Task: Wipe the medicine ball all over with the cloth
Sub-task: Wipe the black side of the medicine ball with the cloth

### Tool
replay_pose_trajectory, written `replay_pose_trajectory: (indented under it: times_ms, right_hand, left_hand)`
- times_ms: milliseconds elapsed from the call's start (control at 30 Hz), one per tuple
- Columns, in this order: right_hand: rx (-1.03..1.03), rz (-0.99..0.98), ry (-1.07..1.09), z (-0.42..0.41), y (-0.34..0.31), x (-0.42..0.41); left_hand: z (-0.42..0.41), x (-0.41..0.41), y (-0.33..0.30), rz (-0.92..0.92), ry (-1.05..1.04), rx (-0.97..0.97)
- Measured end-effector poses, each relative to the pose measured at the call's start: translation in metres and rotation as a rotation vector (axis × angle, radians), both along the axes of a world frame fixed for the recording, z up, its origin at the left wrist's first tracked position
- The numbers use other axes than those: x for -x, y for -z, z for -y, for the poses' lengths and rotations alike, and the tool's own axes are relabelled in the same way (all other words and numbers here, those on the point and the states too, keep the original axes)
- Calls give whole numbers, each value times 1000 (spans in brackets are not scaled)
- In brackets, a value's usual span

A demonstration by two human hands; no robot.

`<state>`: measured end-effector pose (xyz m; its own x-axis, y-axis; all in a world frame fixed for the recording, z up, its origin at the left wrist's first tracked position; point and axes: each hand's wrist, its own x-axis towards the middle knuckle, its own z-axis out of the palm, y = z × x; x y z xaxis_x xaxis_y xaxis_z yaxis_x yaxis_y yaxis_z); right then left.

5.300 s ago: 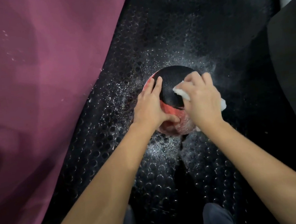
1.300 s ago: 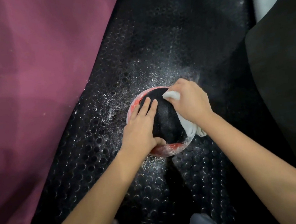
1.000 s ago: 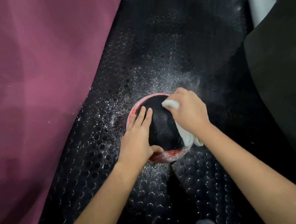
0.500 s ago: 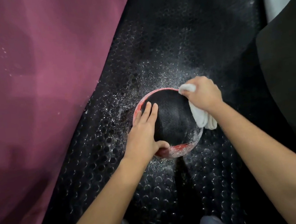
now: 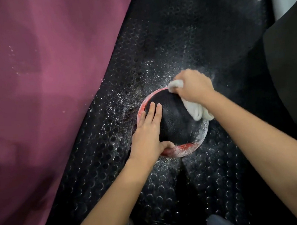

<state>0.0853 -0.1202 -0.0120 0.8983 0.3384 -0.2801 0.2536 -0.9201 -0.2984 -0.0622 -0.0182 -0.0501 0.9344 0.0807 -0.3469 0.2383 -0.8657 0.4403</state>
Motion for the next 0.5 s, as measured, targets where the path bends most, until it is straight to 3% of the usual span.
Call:
replay_pose_trajectory:
  times_ms: [100, 233, 367, 500]
  right_hand:
    - [43, 8, 27, -5, -1, -8]
    - [82, 96, -167, -21, 0, 6]
    - [129, 39, -91, -24, -5, -11]
    - [137, 95, -236, -42, -2, 3]
  left_hand:
    - [3, -1, -1, 1, 11, -18]
    - [0, 1, 1, 8, -3, -15]
    - [2, 1, 0, 15, 1, -5]
    - [3, -1, -1, 3, 2, -15]
